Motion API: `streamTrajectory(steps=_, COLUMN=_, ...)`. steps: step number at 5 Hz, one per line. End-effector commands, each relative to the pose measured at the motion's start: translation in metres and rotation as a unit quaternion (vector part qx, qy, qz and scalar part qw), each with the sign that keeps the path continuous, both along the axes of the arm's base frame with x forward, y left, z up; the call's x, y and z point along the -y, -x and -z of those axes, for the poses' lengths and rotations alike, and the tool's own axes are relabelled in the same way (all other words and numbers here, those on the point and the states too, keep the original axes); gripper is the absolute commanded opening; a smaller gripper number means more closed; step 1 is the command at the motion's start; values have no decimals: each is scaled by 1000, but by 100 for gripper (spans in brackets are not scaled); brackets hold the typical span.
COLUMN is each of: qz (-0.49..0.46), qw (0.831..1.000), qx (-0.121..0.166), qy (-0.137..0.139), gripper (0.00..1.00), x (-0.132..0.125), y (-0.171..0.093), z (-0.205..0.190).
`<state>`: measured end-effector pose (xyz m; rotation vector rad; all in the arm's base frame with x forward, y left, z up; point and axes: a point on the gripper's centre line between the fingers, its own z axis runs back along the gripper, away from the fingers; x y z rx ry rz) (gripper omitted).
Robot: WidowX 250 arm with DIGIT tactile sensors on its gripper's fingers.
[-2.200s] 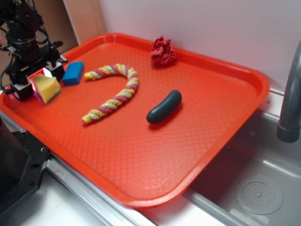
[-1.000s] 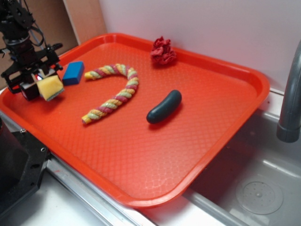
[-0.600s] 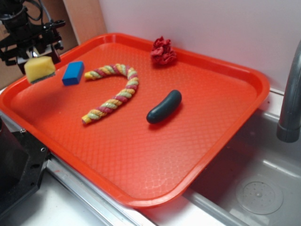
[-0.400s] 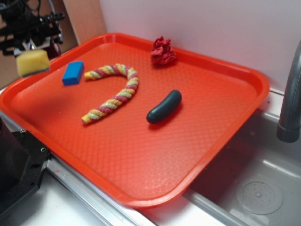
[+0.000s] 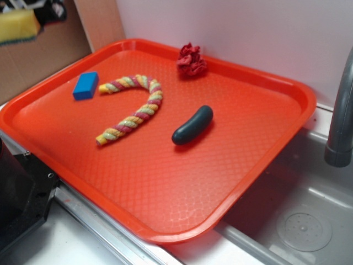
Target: Grab the green sponge.
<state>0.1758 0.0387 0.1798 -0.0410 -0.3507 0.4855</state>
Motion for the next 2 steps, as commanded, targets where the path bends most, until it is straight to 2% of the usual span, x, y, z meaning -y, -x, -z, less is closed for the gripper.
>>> streamTrajectory(steps=1, qz=42, qw=999, qx=27, qy=-1, gripper=0, x=-2, y=2, z=-26)
streamTrajectory(steps=2, qz=28, qw=999, qx=-14, qy=38, gripper=0, x=-24, y=-13, z=-10)
